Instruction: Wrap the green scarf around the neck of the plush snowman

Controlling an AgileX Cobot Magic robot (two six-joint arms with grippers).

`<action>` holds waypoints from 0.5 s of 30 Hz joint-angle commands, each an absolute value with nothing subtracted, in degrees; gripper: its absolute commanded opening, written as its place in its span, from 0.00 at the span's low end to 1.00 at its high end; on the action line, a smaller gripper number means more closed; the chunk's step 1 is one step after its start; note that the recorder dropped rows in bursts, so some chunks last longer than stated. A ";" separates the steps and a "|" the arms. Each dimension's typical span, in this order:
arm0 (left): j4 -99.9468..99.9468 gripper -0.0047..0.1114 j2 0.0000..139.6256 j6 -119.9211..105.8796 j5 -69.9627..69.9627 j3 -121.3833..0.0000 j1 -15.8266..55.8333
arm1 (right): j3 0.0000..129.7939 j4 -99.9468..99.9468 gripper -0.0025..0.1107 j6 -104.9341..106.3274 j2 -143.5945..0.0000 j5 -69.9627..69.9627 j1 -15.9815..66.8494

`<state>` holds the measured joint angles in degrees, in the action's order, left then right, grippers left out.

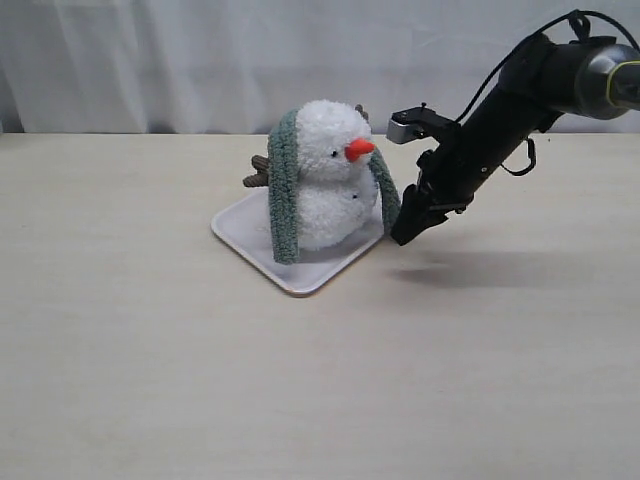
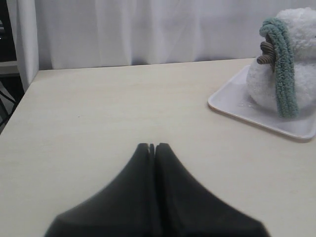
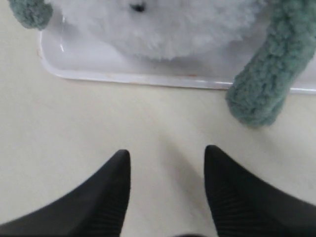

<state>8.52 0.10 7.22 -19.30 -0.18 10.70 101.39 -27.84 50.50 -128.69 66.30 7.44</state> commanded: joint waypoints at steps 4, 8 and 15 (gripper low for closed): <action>8.35 0.04 0.00 7.26 -18.40 0.00 10.67 | 101.28 -25.84 0.52 47.48 -126.22 65.83 7.50; 8.35 0.04 0.00 7.26 -18.40 0.00 10.67 | 101.28 -26.32 0.52 46.51 -123.11 66.17 7.50; 8.35 0.04 0.00 7.26 -18.60 0.00 10.67 | 101.17 -43.06 0.52 47.34 -115.54 69.96 7.50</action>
